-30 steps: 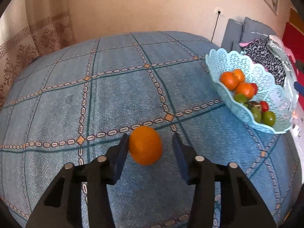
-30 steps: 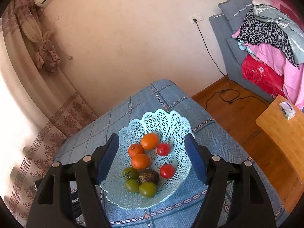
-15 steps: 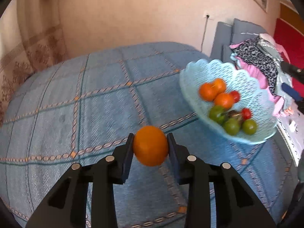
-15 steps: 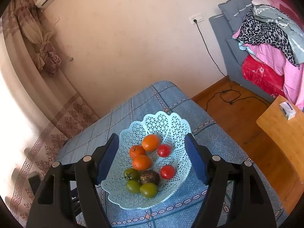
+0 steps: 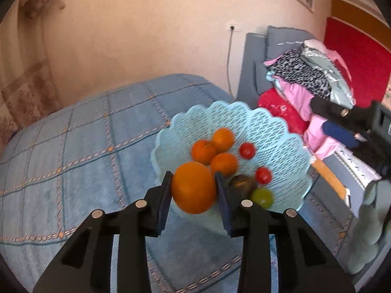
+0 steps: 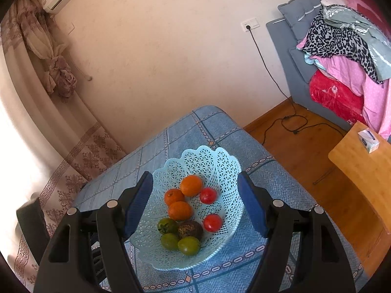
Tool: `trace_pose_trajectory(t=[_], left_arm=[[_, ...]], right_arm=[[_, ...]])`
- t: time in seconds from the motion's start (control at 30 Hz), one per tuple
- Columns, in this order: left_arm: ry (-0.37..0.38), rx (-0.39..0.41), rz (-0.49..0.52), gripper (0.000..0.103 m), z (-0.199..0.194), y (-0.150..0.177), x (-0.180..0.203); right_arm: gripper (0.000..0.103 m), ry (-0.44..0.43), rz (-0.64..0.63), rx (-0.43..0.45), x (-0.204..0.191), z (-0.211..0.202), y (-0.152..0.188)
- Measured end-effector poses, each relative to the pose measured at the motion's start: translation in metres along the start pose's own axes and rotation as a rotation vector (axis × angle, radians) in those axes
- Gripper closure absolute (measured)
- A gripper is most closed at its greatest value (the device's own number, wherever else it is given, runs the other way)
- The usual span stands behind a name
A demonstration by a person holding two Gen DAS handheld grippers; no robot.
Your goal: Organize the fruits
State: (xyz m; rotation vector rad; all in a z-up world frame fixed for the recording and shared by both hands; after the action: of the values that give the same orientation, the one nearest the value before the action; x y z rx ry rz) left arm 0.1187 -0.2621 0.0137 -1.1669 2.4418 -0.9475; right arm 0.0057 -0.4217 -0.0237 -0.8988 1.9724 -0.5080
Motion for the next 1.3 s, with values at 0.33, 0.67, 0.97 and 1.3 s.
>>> trace_pose_trajectory(t=[0.33, 0.67, 0.97, 1.3], left_arm=[[-0.032, 0.072, -0.047, 0.015, -0.009, -0.001, -0.005], [-0.167, 0.111, -0.115, 0.008, -0.030, 0.016, -0.023], [-0.221, 0.161, -0.155, 0.008, -0.042, 0.029, -0.040], [-0.304, 0.173, -0.119, 0.008, -0.041, 0.035, -0.042]], right_arm=[[0.023, 0.004, 0.016, 0.005, 0.001, 0.000, 0.001], [0.010, -0.012, 0.009, 0.028, -0.006, -0.009, 0.002], [0.006, -0.023, 0.003, 0.048, -0.012, -0.019, 0.002], [0.003, -0.073, 0.103, 0.002, 0.000, -0.035, -0.003]])
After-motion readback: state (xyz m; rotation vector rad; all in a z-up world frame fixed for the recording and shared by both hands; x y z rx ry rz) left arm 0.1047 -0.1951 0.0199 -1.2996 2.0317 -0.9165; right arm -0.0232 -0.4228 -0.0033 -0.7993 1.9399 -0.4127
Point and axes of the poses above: each gripper's, at about its wrist camera, not at the fingertips, and z roughly the way its jaws point, x to its right, y to its underside, the point moved 2 cm from there along z, roughly the way its jaws point, and after that the axes turned 6 degrees about -x, right-handed, at the moved point
